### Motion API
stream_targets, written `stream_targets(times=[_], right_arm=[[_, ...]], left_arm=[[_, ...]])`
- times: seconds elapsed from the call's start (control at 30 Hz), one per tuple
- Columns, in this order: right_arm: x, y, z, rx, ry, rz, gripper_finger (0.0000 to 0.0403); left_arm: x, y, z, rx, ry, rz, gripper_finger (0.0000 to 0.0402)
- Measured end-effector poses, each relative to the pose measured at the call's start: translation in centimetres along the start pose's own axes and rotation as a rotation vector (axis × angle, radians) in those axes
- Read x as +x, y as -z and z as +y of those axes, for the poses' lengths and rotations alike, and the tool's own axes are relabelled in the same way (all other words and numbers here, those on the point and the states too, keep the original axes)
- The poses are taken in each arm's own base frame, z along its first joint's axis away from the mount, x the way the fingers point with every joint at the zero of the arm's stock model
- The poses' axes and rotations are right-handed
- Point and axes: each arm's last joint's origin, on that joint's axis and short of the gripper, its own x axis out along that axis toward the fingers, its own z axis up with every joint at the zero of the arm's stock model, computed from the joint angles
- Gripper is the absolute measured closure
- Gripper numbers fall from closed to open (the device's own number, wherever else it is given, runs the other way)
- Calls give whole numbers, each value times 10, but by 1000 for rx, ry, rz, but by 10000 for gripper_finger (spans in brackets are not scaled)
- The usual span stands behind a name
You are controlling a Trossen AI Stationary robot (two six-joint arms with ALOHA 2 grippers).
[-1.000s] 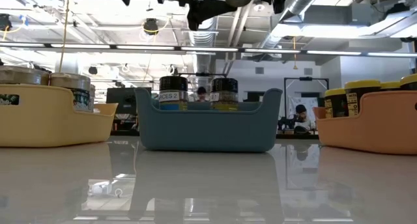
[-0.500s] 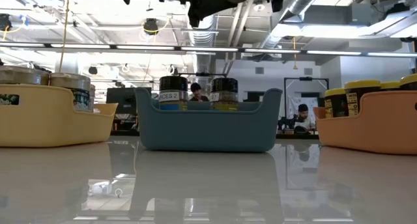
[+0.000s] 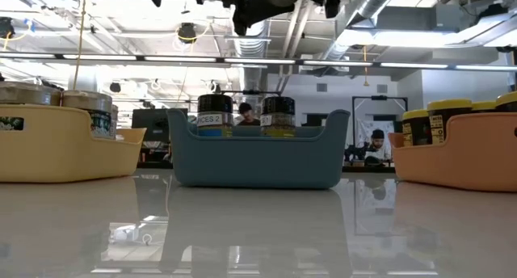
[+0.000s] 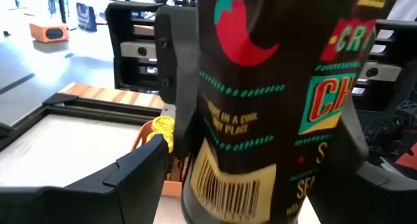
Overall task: Sort spices by type
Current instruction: Put the yellow seasoning into the orange bin
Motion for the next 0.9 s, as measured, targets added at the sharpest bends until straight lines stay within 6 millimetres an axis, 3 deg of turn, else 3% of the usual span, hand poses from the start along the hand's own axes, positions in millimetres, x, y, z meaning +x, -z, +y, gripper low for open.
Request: stream_targets(times=[0.5,0.83,0.9], right_arm=[[5,-6,0,-45,8,-2,170],[5,-5,-1,-28,13,14,169],[5,-5,-1,-25,13,13,168]], left_arm=[[0,1,0,2,-7,13,93],[0,2,6,13,-26,28,182],[0,2,7,9,-28,31,184]])
